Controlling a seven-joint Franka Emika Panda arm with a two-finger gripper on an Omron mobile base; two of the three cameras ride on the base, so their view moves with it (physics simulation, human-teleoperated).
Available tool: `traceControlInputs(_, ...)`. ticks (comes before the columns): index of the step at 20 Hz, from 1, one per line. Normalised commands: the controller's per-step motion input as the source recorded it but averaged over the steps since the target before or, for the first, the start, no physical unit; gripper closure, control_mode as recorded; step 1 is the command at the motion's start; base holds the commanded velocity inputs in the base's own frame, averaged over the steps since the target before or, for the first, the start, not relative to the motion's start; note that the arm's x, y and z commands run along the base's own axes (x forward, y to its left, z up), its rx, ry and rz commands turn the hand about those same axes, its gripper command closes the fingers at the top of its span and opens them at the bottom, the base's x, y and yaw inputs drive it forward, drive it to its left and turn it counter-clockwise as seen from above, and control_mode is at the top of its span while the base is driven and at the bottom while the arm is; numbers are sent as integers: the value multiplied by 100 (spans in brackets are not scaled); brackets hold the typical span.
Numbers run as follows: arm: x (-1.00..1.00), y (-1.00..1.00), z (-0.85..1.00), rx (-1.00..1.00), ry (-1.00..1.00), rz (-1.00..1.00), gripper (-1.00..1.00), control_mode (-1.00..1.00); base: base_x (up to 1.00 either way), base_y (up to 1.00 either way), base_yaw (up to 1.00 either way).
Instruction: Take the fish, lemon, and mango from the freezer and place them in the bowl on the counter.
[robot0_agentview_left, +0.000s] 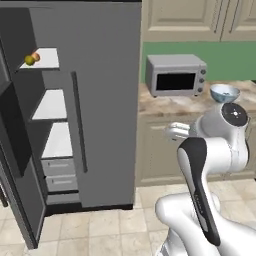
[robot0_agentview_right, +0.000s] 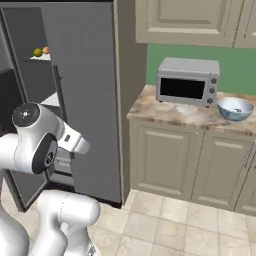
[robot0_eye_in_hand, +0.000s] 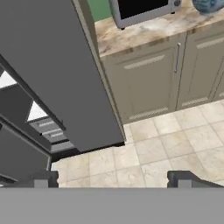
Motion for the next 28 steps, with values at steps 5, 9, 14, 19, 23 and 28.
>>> traceControlInputs(5, 0, 0, 0, 0, 0, 0, -100, 100, 20, 100, 19)
traceControlInputs(9, 0, 0, 0, 0, 0, 0, -100, 100, 56, 92, 12)
traceControlInputs(14, 0, 0, 0, 0, 0, 0, -100, 100, 38, 52, 11)
traceControlInputs(19, 0, 0, 0, 0, 0, 0, -100, 100, 70, 35, 1)
traceControlInputs(23, 0, 0, 0, 0, 0, 0, -100, 100, 95, 0, -2)
traceControlInputs(28, 0, 0, 0, 0, 0, 0, -100, 100, 88, 2, -3)
